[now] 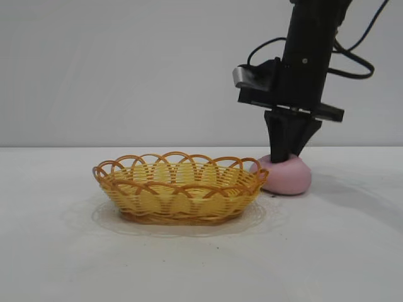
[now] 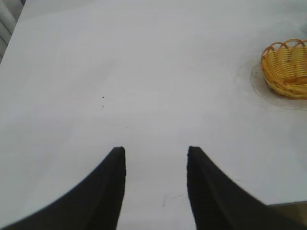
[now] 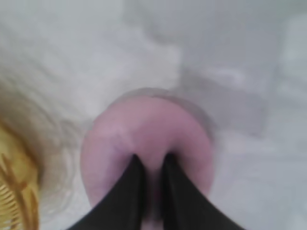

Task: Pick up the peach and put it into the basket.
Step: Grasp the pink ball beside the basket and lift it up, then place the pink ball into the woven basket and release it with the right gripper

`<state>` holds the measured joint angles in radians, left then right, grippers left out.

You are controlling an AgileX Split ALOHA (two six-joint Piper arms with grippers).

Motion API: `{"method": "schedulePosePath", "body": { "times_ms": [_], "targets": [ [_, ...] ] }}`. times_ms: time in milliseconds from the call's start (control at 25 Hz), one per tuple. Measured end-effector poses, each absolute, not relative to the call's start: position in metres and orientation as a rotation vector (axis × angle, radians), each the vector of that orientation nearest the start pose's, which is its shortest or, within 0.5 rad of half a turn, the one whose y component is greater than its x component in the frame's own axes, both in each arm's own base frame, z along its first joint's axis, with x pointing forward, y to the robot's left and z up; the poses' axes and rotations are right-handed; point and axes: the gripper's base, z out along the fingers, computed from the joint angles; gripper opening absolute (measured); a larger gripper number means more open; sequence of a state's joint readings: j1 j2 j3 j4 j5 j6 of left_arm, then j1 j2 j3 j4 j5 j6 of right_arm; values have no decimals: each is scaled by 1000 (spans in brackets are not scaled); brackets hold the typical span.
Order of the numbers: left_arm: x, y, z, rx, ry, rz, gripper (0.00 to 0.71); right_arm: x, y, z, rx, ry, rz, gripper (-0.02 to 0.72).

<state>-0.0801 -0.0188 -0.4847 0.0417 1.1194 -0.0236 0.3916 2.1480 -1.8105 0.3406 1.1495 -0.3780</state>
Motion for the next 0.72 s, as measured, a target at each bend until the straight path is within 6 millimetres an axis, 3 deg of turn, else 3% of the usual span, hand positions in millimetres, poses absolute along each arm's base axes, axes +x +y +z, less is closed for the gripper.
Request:
{"method": "schedulePosePath", "body": {
  "times_ms": [160, 320, 520, 720],
  "targets": [
    [-8, 4, 268, 56, 2098, -12, 259, 383, 225, 243, -1090, 2700, 557, 0],
    [-8, 4, 268, 56, 2098, -12, 259, 363, 254, 244, -1218, 2677, 579, 0],
    [-8, 4, 268, 56, 2098, -12, 259, 348, 280, 226, -1322, 2685, 587, 0],
    [-8, 4, 268, 56, 2098, -12, 259, 352, 286, 190, -1347, 2769, 548, 0]
  ]
}}
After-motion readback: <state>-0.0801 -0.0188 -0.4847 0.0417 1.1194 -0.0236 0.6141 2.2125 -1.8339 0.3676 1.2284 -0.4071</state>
